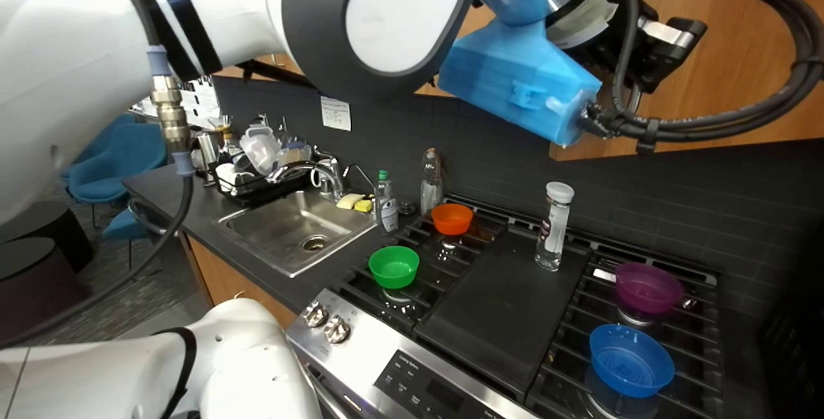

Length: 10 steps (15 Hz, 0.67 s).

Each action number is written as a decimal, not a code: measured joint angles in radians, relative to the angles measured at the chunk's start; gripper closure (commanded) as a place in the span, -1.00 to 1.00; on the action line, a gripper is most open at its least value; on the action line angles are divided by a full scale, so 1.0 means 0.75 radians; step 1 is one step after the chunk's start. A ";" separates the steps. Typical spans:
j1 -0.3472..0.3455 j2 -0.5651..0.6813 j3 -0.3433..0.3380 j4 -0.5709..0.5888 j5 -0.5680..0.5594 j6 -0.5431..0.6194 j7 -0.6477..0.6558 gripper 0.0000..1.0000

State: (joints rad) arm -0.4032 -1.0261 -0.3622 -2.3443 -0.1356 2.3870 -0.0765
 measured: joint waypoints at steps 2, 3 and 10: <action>0.000 0.000 0.000 0.000 0.000 0.000 0.000 0.93; 0.000 0.000 0.000 0.000 0.000 0.000 0.000 0.93; 0.044 -0.004 -0.001 0.027 0.007 -0.056 -0.007 0.93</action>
State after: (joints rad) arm -0.3699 -1.0289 -0.3630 -2.3241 -0.1301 2.3447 -0.0820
